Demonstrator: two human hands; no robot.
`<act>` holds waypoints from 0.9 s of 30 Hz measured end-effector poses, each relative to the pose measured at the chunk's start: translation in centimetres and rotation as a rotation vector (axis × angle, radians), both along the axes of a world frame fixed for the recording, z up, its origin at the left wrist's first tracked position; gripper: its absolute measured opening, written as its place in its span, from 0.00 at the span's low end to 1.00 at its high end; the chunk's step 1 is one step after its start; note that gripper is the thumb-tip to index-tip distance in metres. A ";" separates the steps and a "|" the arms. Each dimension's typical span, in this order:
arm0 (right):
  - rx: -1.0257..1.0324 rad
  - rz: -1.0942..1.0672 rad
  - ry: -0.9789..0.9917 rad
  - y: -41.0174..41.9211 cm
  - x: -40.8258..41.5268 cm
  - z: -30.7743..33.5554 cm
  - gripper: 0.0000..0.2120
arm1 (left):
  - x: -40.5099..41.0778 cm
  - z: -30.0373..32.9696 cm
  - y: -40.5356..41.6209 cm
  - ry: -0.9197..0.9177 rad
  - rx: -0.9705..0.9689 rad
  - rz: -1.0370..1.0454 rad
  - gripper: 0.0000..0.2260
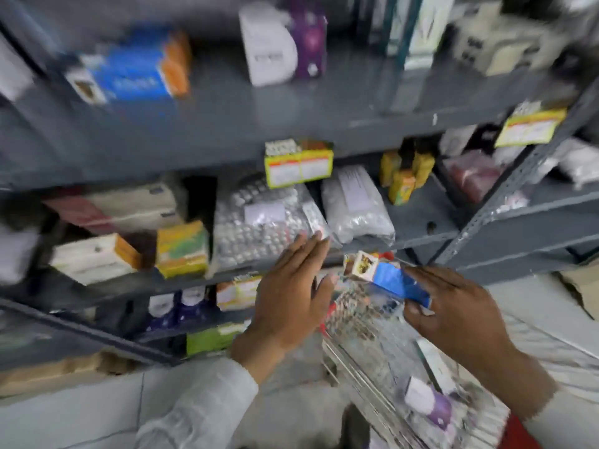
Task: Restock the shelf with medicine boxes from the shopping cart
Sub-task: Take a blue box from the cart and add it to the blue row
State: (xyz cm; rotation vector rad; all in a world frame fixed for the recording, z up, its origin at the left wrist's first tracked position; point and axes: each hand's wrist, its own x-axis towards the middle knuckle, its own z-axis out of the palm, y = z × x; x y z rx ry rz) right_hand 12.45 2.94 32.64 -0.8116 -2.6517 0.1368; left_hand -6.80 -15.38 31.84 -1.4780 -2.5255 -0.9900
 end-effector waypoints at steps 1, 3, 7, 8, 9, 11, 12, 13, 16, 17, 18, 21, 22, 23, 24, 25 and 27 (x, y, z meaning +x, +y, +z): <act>0.037 0.039 0.046 -0.6 -1.4 2.3 0.26 | -1.1 2.0 -1.3 0.048 0.079 0.022 0.24; 0.096 0.130 0.141 -1.7 -4.6 7.0 0.25 | -3.9 5.9 -3.9 0.149 0.209 0.070 0.23; 0.113 0.353 0.221 -4.7 -12.0 15.7 0.25 | -10.7 12.2 -10.0 0.311 0.317 0.242 0.23; 0.114 0.394 0.221 -5.5 -14.0 17.6 0.25 | -12.4 13.4 -11.5 0.343 0.315 0.299 0.23; 0.114 0.436 0.220 -6.2 -16.1 19.2 0.25 | -14.1 14.3 -12.9 0.366 0.294 0.358 0.23; 0.098 0.499 0.204 -7.6 -20.4 21.7 0.24 | -17.2 15.4 -15.1 0.365 0.197 0.460 0.23; 0.089 0.524 0.182 -8.2 -22.5 22.7 0.22 | -18.5 15.5 -15.8 0.347 0.117 0.493 0.24; 0.091 0.551 0.147 -8.8 -24.7 23.4 0.20 | -19.7 15.5 -16.3 0.327 0.022 0.518 0.25; 0.122 0.617 0.021 -10.5 -30.8 24.2 0.20 | -22.1 14.5 -17.3 0.309 -0.155 0.559 0.31; 0.122 0.626 -0.013 -11.0 -32.6 24.0 0.21 | -22.6 14.1 -17.5 0.319 -0.164 0.563 0.33; 0.126 0.631 -0.046 -11.4 -34.1 23.8 0.22 | -23.0 13.6 -17.6 0.333 -0.162 0.565 0.34; 0.123 0.637 -0.126 -12.1 -37.5 22.5 0.22 | -23.5 12.7 -17.6 0.353 -0.159 0.578 0.36; 0.113 0.638 -0.133 -12.2 -38.1 22.1 0.23 | -23.6 12.6 -17.6 0.352 -0.156 0.583 0.36; 0.102 0.639 -0.134 -12.2 -38.6 21.6 0.23 | -23.7 12.4 -17.6 0.351 -0.154 0.587 0.36; 0.097 0.640 -0.130 -12.1 -38.9 21.2 0.23 | -23.8 12.4 -17.6 0.350 -0.150 0.591 0.35; 0.100 0.641 -0.126 -12.1 -39.1 20.8 0.24 | -23.8 12.3 -17.5 0.350 -0.145 0.593 0.35; 0.131 0.649 -0.115 -12.0 -39.1 20.2 0.25 | -23.7 12.3 -17.5 0.345 -0.130 0.594 0.34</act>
